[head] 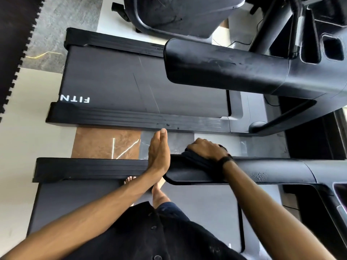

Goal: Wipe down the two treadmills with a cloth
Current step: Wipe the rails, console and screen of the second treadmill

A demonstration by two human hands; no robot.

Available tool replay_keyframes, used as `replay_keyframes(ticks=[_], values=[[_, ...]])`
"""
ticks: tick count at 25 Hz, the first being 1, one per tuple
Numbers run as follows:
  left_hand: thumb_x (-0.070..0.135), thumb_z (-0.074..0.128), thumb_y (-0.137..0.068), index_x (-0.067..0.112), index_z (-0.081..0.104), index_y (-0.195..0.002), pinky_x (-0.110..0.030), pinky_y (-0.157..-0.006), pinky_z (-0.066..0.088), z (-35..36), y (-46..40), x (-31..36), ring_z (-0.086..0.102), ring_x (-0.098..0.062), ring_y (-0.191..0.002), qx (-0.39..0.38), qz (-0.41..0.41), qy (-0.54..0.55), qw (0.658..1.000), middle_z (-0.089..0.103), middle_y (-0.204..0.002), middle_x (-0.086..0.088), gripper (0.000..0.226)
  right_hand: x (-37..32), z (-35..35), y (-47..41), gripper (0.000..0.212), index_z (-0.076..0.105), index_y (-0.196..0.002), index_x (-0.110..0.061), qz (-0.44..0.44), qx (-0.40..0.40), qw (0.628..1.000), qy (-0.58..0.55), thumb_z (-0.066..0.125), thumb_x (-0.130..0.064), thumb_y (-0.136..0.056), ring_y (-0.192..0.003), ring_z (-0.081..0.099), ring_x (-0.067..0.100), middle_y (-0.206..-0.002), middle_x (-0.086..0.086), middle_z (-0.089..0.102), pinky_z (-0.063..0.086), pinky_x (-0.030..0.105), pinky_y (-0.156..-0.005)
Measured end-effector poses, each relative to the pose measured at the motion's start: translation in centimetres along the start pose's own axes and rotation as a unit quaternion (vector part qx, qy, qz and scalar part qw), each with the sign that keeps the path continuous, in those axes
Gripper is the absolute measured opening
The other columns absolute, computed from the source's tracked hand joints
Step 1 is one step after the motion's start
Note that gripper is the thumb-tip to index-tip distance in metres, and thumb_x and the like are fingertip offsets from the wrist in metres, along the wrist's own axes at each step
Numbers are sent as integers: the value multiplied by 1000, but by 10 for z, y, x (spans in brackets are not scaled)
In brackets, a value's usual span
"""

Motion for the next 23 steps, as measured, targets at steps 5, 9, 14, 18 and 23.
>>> replay_keyframes(ticks=[5, 9, 14, 18, 23], values=[[72, 19, -85, 26, 55, -126, -43, -108, 39, -1, 1, 1, 54, -21, -120, 13, 31, -14, 999, 56, -123, 6, 71, -57, 22, 26, 34, 67, -112, -18, -139, 104, 984, -28, 42, -37, -98, -107, 63, 31, -117, 11, 69, 36, 36, -77], [75, 18, -82, 22, 54, -134, -37, -108, 39, 0, -1, 0, 53, -18, -124, 14, 59, -25, 998, 56, -130, 6, 82, -10, 22, 80, 38, 68, -117, -32, -196, 286, 938, -6, 42, -36, -89, -106, 62, 18, -116, -6, 72, 42, 33, -87], [55, 23, -96, 18, 58, -128, -25, -102, 34, 1, -1, 2, 51, -17, -124, 0, 79, -53, 995, 52, -120, 13, 60, 8, 2, 2, 44, 68, -112, -20, -5, 49, 999, -4, 47, -50, -88, -115, 59, 36, -123, 13, 64, 36, 39, -81], [47, 23, -106, 17, 60, -128, -44, -110, 37, 1, -2, -2, 53, -25, -123, -22, 56, -58, 997, 56, -124, 7, 52, -36, 20, 9, 41, 68, -108, -15, -115, 101, 988, 14, 42, -42, -90, -107, 62, 36, -114, 14, 68, 40, 38, -78], [60, 20, -90, 15, 63, -117, -42, -105, 39, 3, -2, 3, 56, -26, -117, -34, 77, -72, 994, 59, -115, 6, 68, 14, 36, 86, 47, 67, -122, -28, -231, 301, 925, -25, 41, -37, -84, -115, 60, 15, -124, -7, 69, 44, 33, -101]])
Point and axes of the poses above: each hand's wrist, its own y-axis away from the middle knuckle, its own z-axis out of the palm, x = y × z, the point moved 2 cm from there along -y, towards the middle knuckle
